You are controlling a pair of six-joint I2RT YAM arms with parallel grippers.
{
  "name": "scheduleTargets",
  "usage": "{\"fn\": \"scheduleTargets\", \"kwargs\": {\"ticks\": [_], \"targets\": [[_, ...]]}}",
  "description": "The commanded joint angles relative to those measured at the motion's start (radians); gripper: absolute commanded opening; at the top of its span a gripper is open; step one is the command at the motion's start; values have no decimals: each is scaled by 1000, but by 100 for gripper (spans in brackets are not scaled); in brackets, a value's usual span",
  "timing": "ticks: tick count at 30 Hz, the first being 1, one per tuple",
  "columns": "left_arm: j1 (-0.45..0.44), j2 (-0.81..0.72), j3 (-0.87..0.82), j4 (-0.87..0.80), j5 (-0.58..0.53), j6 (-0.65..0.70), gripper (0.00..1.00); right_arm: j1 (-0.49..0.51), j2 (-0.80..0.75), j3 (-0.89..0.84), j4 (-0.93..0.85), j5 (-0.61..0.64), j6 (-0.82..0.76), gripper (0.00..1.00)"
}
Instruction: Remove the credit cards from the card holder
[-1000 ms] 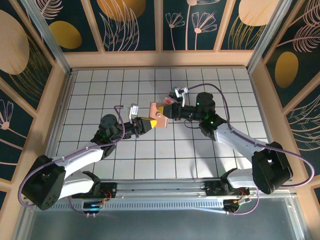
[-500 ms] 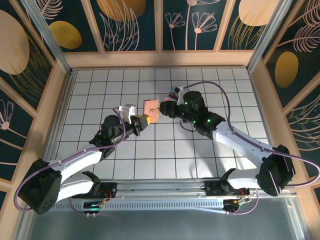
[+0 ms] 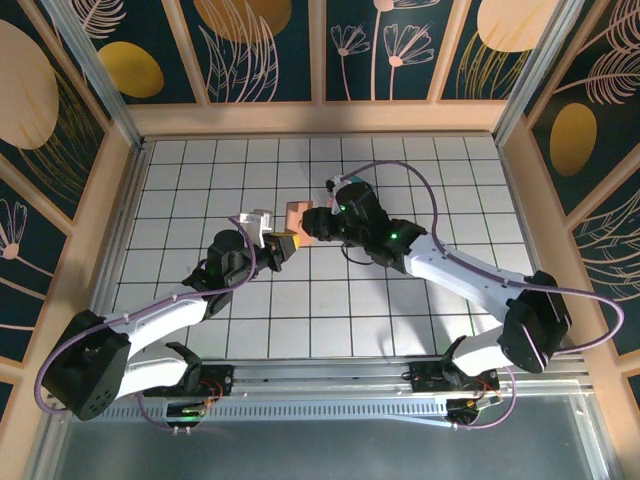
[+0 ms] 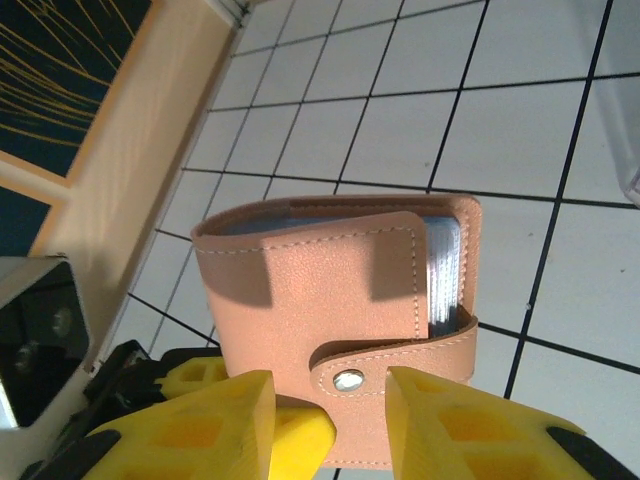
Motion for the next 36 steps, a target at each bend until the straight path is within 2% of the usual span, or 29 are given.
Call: {"fn": "scheduleTargets", "kwargs": {"ticks": [1,16,23,28,36], "targets": [[-5,12,35,44,-11,10,0,17,29,45,-31,31,-23,34],[-3,34,51,61,14,3,0,27,125,88,-58,54,-35,35],[-5,38,47,81,42,-5,0,27,166,107,-74,108,-35,35],[-4,37,45,83,41,-7,0,27,178,118,-98,160,-37,25],[-4,23,36,65,-3,-19,0,27,152,95,-91,180,-38,15]]}}
